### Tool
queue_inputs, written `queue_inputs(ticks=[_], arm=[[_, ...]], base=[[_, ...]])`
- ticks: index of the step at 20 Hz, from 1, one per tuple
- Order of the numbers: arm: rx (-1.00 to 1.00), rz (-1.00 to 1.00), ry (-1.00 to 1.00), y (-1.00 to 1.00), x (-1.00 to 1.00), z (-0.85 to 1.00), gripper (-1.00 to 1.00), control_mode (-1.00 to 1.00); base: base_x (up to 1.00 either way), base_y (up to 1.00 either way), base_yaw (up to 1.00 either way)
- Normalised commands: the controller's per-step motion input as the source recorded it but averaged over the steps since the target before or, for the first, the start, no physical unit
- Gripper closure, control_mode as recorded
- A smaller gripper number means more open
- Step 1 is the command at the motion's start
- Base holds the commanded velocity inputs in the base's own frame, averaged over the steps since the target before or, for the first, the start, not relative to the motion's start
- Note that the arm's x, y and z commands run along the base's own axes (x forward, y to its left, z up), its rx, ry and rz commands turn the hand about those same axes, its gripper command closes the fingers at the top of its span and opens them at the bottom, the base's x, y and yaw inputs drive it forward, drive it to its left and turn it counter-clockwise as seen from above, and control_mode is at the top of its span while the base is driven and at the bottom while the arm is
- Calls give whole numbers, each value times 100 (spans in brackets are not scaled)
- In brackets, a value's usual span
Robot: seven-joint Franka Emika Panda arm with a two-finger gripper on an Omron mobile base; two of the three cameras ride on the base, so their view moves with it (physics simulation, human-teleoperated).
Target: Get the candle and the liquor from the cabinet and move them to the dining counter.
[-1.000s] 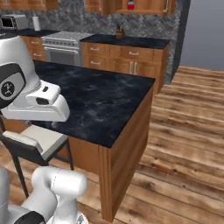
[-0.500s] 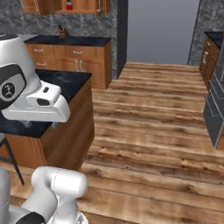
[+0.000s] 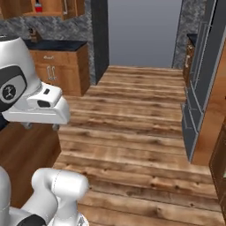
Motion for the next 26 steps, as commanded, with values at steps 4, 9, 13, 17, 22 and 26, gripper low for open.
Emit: queue_inputs(ticks=[4,9,13,17,22,26], arm=[[0,0,0,0,0,0,-100,100],[0,0,0,0,0,0,-100,100],[0,0,0,0,0,0,-100,100],[0,0,0,0,0,0,-100,100],[0,0,0,0,0,0,-100,100],[0,0,0,0,0,0,-100,100]], base=[[100,-8,2],[100,-3,3],[100,0,7],[100,-4,13],[100,-10,22],[100,-3,41]])
